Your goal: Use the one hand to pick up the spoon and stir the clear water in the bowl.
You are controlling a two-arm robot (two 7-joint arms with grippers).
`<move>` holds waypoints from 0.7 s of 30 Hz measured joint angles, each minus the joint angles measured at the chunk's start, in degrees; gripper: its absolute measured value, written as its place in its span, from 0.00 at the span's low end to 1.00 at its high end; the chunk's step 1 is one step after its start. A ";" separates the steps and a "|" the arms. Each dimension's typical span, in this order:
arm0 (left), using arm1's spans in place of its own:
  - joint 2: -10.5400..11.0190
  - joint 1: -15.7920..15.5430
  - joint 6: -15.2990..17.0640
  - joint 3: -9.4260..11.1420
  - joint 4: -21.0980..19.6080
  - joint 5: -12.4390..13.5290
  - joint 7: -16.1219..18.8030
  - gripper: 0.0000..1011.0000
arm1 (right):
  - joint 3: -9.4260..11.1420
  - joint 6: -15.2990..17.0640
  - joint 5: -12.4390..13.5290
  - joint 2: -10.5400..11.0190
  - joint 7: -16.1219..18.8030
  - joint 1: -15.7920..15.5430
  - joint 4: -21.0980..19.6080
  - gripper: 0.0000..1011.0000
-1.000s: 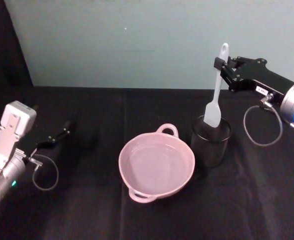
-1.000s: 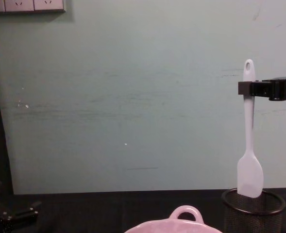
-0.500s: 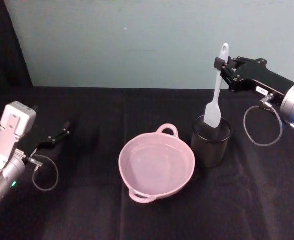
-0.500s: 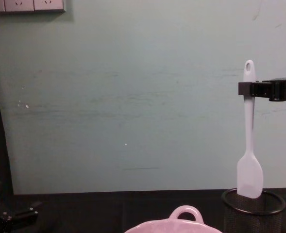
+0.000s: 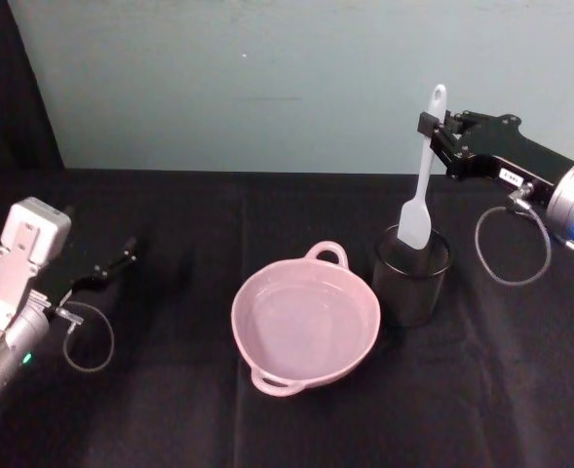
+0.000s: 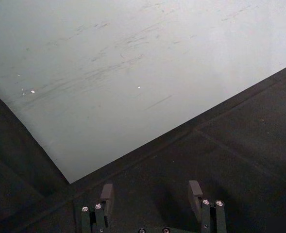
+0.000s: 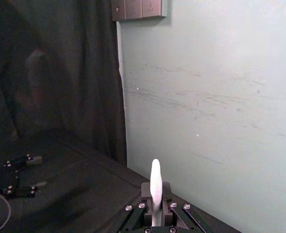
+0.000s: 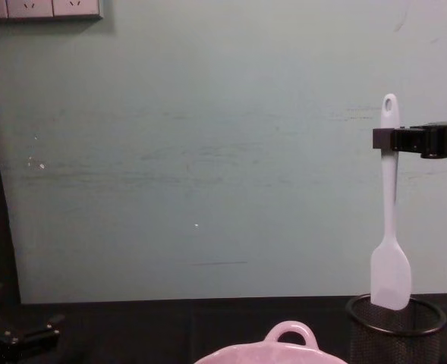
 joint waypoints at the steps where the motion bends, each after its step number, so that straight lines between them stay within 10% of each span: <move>1: 0.00 0.00 0.00 0.00 0.00 0.00 0.00 0.99 | 0.00 0.00 0.00 0.00 0.00 0.00 0.00 0.12; 21: 0.00 0.00 0.00 0.00 0.00 0.00 0.00 0.99 | -2.90 0.59 -0.46 -5.11 3.44 1.89 -0.85 0.12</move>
